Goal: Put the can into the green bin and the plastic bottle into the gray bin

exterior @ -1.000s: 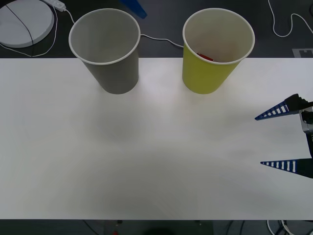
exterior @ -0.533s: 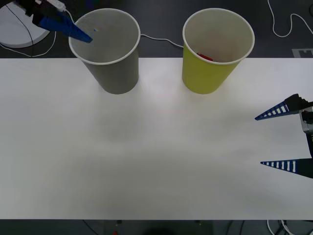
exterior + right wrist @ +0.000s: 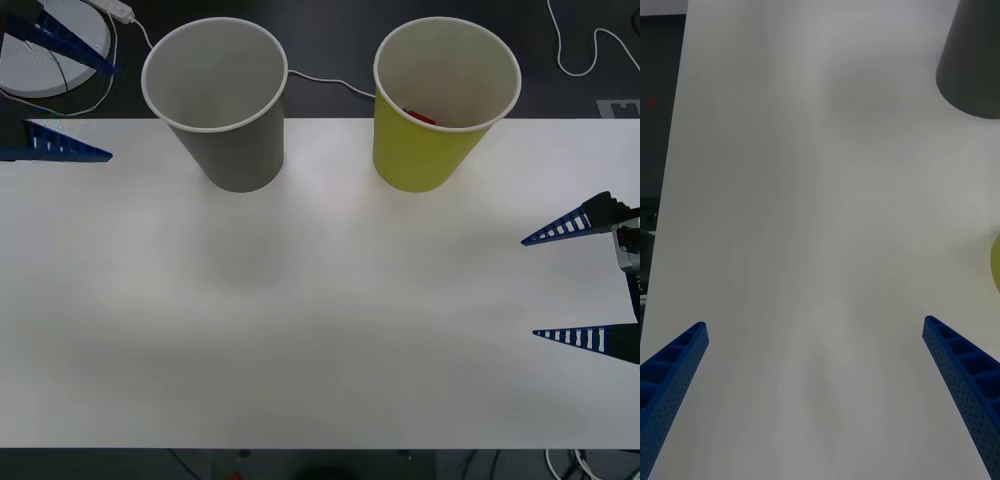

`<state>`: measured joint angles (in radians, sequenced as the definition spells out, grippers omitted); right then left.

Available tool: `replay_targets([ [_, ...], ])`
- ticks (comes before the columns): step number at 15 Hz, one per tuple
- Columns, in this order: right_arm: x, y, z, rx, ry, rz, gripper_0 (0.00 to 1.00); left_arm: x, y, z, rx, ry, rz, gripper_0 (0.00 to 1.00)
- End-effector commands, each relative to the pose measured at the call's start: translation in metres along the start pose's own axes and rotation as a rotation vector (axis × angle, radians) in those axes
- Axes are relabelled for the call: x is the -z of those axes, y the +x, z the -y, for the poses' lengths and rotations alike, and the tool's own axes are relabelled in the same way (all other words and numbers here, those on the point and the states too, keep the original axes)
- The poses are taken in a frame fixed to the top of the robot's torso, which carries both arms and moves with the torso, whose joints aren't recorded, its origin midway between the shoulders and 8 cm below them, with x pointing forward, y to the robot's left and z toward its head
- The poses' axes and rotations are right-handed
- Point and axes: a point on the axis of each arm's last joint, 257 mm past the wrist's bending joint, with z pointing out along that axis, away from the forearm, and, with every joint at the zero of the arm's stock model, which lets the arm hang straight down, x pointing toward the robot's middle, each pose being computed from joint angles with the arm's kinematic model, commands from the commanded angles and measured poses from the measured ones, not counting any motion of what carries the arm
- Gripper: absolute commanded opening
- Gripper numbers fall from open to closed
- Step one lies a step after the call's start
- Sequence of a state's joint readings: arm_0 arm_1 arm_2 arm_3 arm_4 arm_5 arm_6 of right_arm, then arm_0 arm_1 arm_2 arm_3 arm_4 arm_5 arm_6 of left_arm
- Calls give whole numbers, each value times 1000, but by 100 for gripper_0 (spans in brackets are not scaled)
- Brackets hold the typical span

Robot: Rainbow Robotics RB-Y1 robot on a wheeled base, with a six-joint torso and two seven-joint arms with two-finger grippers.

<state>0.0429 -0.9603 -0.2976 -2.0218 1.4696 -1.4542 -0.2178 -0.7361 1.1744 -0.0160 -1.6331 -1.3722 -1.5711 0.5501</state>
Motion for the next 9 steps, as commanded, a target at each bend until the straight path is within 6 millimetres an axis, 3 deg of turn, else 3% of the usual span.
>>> replay_targets([
  [1, 0, 0, 0, 0, 0, 0, 100, 5, 23, 11, -35, -16, 5, 100],
  [9, 0, 0, 0, 0, 0, 0, 100, -2, 83, 47, -179, 19, 5, 100],
])
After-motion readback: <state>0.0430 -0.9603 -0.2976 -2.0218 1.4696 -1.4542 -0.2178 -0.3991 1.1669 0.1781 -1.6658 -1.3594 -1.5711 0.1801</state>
